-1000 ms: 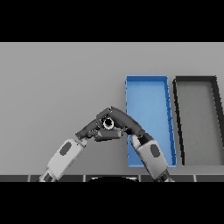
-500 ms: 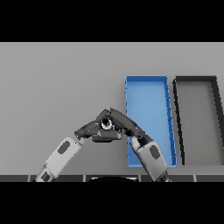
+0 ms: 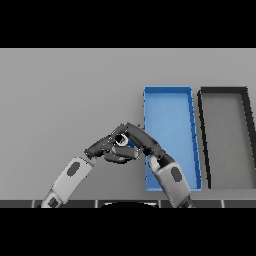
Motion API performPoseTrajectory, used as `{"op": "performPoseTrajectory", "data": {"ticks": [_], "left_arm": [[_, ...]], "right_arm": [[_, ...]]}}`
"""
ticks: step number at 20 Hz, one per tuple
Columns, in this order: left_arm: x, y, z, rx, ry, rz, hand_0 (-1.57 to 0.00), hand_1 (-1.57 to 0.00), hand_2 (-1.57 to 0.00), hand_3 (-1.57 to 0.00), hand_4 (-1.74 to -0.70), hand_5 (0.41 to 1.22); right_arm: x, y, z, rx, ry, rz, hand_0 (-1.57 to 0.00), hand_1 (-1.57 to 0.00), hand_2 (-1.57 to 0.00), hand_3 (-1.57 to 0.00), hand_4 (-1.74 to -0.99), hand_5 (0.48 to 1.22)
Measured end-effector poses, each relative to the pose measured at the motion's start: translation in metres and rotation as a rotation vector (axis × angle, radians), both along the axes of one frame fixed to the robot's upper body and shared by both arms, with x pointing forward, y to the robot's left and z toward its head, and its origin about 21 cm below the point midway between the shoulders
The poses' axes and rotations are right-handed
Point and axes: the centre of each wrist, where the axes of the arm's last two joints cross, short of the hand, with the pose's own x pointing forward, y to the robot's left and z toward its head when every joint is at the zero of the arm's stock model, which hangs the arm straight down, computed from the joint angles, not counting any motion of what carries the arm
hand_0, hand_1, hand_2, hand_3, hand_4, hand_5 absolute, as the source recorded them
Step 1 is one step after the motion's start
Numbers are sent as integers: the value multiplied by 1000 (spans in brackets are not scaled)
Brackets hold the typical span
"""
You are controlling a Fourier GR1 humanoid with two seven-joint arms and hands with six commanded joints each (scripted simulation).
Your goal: Pick up the blue pipe and place it into the blue bin.
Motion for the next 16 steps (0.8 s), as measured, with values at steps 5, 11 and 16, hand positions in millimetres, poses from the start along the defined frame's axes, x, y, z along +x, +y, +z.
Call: {"op": "performPoseTrajectory", "data": {"ticks": [5, 11, 16], "left_arm": [[0, 4, 0, 35, 105, 69, -17, -13, -14, -5, -880, 605], [-4, 5, -5, 49, 98, 61, -4, -3, -3, -1, -868, 529], [-7, 4, -3, 59, 112, 64, -1, 0, 0, 0, -863, 498]], "right_arm": [[1, 1, -3, 25, 3, 3, -1571, -1571, -1571, -1571, -1492, 1220], [3, -8, 24, 264, 165, 83, -1571, -1571, -1571, -1571, -1494, 1221], [16, -20, 69, 291, 137, 46, -1571, -1571, -1571, -1571, -1494, 1221]]}}
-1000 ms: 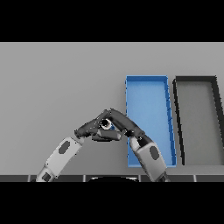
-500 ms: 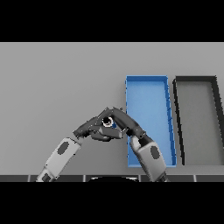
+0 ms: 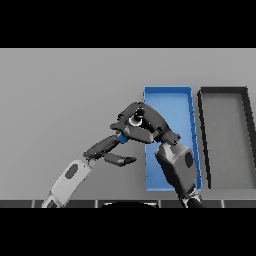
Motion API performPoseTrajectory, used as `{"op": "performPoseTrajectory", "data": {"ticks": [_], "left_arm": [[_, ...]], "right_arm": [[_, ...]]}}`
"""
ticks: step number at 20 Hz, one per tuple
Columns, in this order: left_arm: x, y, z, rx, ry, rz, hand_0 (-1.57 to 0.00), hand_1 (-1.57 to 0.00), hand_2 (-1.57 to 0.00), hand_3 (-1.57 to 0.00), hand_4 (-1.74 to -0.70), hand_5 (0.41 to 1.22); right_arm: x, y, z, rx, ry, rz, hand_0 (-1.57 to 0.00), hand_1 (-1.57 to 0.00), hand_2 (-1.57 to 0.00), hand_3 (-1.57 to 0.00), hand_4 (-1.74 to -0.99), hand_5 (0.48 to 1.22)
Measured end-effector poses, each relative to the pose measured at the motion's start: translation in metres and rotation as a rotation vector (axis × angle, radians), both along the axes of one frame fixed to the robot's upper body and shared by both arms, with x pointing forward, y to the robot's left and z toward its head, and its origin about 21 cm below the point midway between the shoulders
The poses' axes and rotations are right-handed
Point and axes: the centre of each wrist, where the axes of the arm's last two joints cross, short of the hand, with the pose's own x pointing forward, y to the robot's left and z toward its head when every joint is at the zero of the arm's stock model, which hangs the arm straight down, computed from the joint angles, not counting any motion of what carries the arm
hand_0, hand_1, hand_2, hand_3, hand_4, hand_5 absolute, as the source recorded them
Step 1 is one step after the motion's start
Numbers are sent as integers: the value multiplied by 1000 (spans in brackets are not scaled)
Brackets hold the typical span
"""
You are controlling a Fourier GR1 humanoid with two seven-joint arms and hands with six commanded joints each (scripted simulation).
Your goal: Pick up the blue pipe and place it into the blue bin.
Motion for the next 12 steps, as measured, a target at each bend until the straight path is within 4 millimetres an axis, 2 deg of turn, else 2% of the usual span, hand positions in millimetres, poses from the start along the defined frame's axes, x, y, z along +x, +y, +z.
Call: {"op": "performPoseTrajectory", "data": {"ticks": [2, 4, 7, 10, 12], "left_arm": [[-1, 0, 2, -8, -3, -7, 0, 0, 0, 1, -867, 486], [-1, 2, -1, -15, -1, -11, 0, 0, 0, 1, -866, 484], [-2, 3, 2, -14, -7, -3, 1, 1, 1, 1, -856, 484], [-2, 6, 4, 2, -10, 15, 1, 1, 1, 1, -841, 477], [-2, 11, 3, 12, -19, 27, 1, 1, 1, 1, -831, 470]], "right_arm": [[1, -10, 26, -7, -87, -7, -1571, -1571, -1571, -1571, -1495, 1221], [13, -19, 50, 3, -145, -54, -1571, -1571, -1571, -1571, -1496, 1221], [24, -43, 71, 39, -158, -206, -1571, -1571, -1571, -1571, -1498, 1221], [40, -73, 69, -11, -108, -372, -1571, -1571, -1571, -1571, -1498, 1221], [48, -101, 57, -9, -40, -476, -1571, -1571, -1571, -1571, -1499, 1221]]}}
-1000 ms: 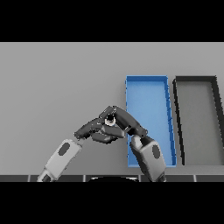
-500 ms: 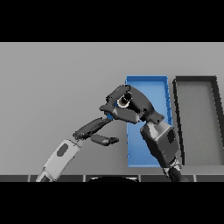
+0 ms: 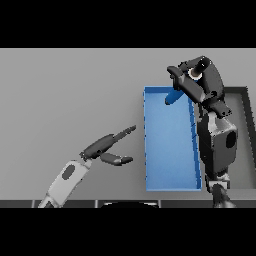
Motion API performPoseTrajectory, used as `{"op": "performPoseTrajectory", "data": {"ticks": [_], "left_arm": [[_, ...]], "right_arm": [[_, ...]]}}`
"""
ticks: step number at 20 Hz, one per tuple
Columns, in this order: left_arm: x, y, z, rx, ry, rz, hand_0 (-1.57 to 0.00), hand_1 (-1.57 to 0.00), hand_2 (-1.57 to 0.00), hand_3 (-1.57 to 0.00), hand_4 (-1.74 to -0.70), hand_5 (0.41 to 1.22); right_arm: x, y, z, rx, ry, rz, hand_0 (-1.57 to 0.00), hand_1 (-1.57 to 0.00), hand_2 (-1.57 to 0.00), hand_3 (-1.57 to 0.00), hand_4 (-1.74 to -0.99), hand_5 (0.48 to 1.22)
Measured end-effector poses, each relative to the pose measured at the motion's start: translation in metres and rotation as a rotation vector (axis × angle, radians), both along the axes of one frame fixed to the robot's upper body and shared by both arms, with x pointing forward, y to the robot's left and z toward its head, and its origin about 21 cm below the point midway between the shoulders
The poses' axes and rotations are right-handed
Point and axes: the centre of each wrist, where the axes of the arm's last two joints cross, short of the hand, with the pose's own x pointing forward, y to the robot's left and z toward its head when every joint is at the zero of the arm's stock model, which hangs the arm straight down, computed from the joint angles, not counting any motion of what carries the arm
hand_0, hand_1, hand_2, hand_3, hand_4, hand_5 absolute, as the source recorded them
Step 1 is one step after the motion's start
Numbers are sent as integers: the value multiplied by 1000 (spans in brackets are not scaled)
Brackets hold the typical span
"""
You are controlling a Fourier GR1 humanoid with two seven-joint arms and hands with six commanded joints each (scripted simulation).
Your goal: Pick up the blue pipe and place it into the blue bin.
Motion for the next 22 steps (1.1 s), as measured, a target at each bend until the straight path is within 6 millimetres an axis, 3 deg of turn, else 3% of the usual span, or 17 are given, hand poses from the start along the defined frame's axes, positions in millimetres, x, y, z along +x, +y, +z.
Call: {"op": "performPoseTrajectory", "data": {"ticks": [2, 6, 13, 15, 16, 19, 20, 21, 22], "left_arm": [[-4, -1, -2, 3, 3, 0, 1, 1, 1, 1, -829, 465], [-2, -1, -3, 21, -2, 8, 1, 1, 1, 1, -828, 462], [0, 1, 1, 19, -7, 3, 1, 1, 1, 1, -829, 470], [-1, 2, 0, 22, 3, 5, 1, 1, 1, 1, -826, 470], [-2, 2, -2, 26, 8, 5, 1, 1, 1, 1, -827, 471], [-3, 2, -1, 20, 2, 3, 1, 1, 1, 1, -826, 475], [-4, -4, -1, 20, 8, 1, 1, 1, 1, 1, -826, 474], [-2, -2, 3, 20, -1, 7, 1, 1, 1, 1, -827, 474], [-3, -1, 3, 15, 3, 6, 1, 1, 1, 1, -829, 474]], "right_arm": [[8, -24, -19, 16, 87, -83, -1571, -1571, -1571, -1571, -1499, 1221], [4, -57, -69, 58, 255, -205, -1571, -1571, -1571, -1571, -1499, 1221], [-27, -70, -157, 92, 596, -389, -1571, -1571, -1571, -1571, -1499, 1221], [-38, -73, -168, 66, 677, -428, -1571, -1571, -1571, -1080, -1586, 1221], [-39, -71, -173, 43, 697, -426, -1571, -1571, -1571, -1178, -1569, 1221], [-42, -68, -183, -9, 721, -406, -1571, -1571, -1571, -693, -1653, 1205], [-49, -65, -199, -36, 770, -411, -1571, -1571, -1571, -869, -1617, 1194], [-53, -60, -200, -47, 746, -430, -1571, -1571, -1571, -1009, -1583, 1199], [-54, -57, -204, -46, 716, -444, -1465, -1382, -1333, -807, -1534, 1190]]}}
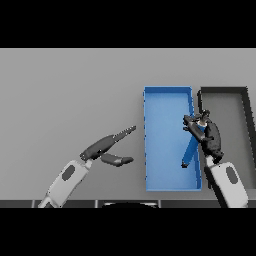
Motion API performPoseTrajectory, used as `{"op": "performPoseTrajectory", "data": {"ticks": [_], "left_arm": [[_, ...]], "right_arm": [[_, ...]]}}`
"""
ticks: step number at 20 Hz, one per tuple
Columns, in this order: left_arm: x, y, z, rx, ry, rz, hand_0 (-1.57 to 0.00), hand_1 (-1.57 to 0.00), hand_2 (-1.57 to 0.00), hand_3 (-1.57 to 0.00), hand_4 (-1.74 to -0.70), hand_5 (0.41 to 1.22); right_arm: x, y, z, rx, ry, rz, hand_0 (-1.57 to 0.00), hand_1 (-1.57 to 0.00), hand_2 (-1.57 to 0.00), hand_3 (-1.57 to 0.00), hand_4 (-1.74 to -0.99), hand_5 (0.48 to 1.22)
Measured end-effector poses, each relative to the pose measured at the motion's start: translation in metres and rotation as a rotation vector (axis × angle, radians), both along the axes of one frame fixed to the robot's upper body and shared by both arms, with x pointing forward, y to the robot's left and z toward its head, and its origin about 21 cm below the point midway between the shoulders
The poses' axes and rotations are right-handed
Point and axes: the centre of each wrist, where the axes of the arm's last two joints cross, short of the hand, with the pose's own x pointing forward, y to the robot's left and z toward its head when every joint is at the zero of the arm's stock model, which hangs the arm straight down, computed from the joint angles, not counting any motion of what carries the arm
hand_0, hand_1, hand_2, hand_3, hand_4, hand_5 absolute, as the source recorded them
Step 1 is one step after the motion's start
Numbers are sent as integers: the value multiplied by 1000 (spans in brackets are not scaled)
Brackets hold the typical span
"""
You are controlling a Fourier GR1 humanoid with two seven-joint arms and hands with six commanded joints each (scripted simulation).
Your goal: Pick up the blue pipe and place it into the blue bin.
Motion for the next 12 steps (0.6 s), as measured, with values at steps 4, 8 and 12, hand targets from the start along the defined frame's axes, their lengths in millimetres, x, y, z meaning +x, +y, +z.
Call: {"op": "performPoseTrajectory", "data": {"ticks": [4, 8, 12], "left_arm": [[-2, -1, 1, 1, -9, -14, 1, 1, 1, 1, -828, 476], [-2, -2, 1, 7, 1, 0, 1, 1, 1, 1, -829, 477], [-4, -3, -1, 5, -8, -3, 1, 1, 1, 1, -831, 471]], "right_arm": [[-1, 2, -23, 87, 124, -59, -599, -566, -545, -330, -1302, 1182], [-4, 6, -22, -1, 311, 80, -246, -231, -223, -135, -1204, 1002], [-4, 12, -17, -117, 387, 171, -123, -94, -91, -55, -1189, 880]]}}
